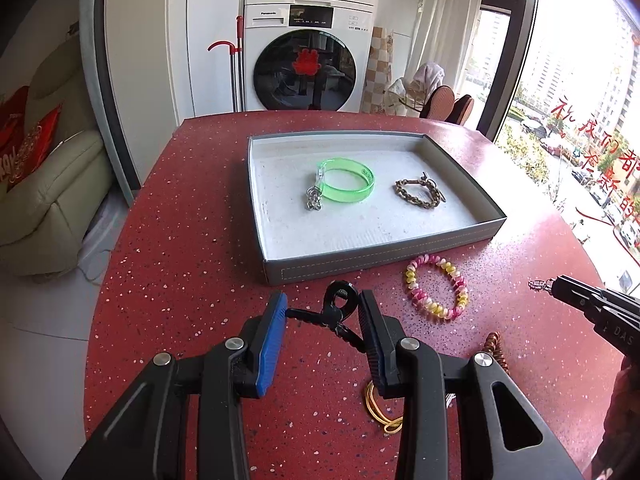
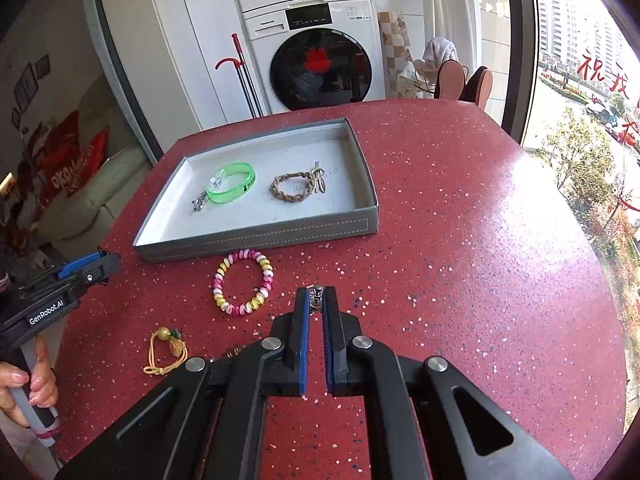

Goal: Organize jewelry
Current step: 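Carry the pendant and claw clip over the gray tray with both tools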

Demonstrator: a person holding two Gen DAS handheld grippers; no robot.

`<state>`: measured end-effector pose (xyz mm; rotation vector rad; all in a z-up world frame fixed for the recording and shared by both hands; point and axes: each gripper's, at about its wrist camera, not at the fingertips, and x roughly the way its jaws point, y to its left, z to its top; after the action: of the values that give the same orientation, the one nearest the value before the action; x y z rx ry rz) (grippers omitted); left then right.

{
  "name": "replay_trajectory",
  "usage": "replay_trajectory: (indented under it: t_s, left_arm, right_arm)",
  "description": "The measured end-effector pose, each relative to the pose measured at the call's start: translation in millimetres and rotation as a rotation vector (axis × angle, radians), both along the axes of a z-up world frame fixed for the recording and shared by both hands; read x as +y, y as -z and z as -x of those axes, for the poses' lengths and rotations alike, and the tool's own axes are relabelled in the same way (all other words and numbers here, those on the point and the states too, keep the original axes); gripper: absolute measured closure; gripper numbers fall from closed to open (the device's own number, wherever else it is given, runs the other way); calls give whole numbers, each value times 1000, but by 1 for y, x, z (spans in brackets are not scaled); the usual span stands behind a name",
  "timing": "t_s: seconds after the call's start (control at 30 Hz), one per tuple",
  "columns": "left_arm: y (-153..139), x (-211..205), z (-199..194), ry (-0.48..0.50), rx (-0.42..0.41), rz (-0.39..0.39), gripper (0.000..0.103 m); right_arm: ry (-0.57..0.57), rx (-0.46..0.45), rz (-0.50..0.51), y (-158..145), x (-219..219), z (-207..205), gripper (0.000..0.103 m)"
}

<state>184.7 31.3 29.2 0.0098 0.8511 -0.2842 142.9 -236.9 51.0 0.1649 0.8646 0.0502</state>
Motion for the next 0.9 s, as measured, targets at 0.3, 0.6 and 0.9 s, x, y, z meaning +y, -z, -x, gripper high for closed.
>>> replay_trajectory:
  t_s: [0.3, 0.6, 0.9]
  left_arm:
    - [-20, -15, -35, 22, -29, -1, 48]
    - [-15, -38, -87, 41, -14, -37, 48]
    - [15, -56, -131, 51, 61, -58, 48]
  right_arm:
    - [-18, -31, -46, -20, 0, -58, 96]
    - [-34, -1, -38, -4, 3, -116, 96]
    - [-24, 40, -18, 24, 0, -166, 96]
